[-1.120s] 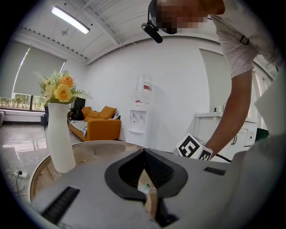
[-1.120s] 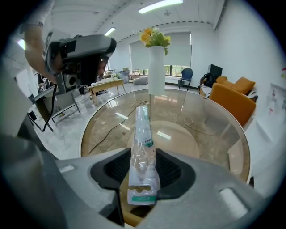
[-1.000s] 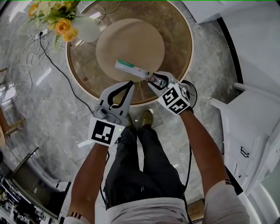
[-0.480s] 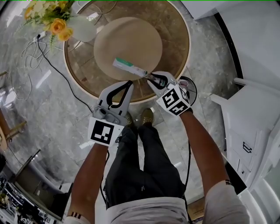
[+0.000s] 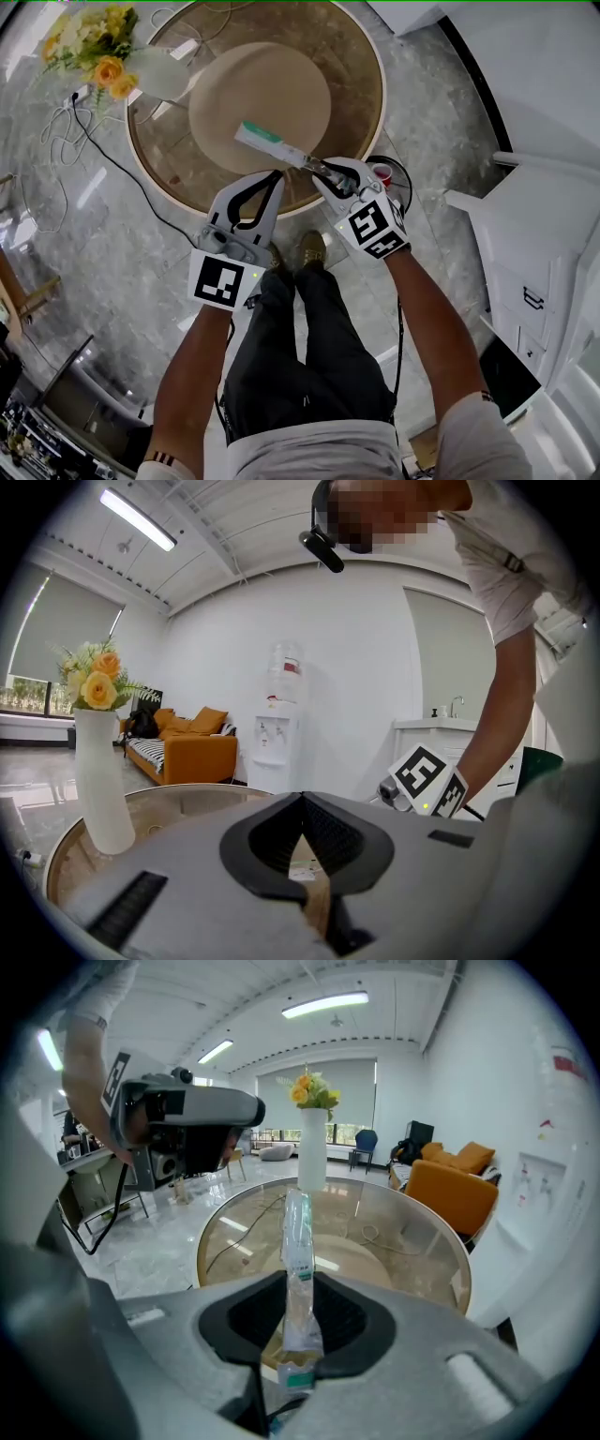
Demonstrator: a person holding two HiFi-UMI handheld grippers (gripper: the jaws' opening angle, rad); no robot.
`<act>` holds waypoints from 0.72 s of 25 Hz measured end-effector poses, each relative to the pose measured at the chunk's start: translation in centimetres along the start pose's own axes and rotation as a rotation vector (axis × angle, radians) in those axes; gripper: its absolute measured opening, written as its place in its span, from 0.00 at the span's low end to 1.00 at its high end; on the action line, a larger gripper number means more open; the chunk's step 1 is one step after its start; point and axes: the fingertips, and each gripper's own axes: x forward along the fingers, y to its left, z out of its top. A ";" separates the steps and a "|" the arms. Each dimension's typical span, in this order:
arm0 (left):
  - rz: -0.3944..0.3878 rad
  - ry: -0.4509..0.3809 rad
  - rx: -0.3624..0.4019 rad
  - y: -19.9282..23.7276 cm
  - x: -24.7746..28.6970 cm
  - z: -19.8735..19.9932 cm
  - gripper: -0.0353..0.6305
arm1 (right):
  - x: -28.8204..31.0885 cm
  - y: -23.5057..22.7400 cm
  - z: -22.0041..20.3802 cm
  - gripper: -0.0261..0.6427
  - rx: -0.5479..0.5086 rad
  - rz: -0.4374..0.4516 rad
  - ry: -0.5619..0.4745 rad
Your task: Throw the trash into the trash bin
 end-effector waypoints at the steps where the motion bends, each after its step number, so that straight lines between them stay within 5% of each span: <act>1: -0.009 -0.001 0.003 -0.4 0.1 0.2 0.05 | -0.8 0.0 -0.2 0.17 0.006 -0.012 -0.002; 18: -0.185 0.010 0.034 -9.4 4.9 1.6 0.05 | -14.6 -2.1 -8.7 0.17 0.201 -0.278 -0.017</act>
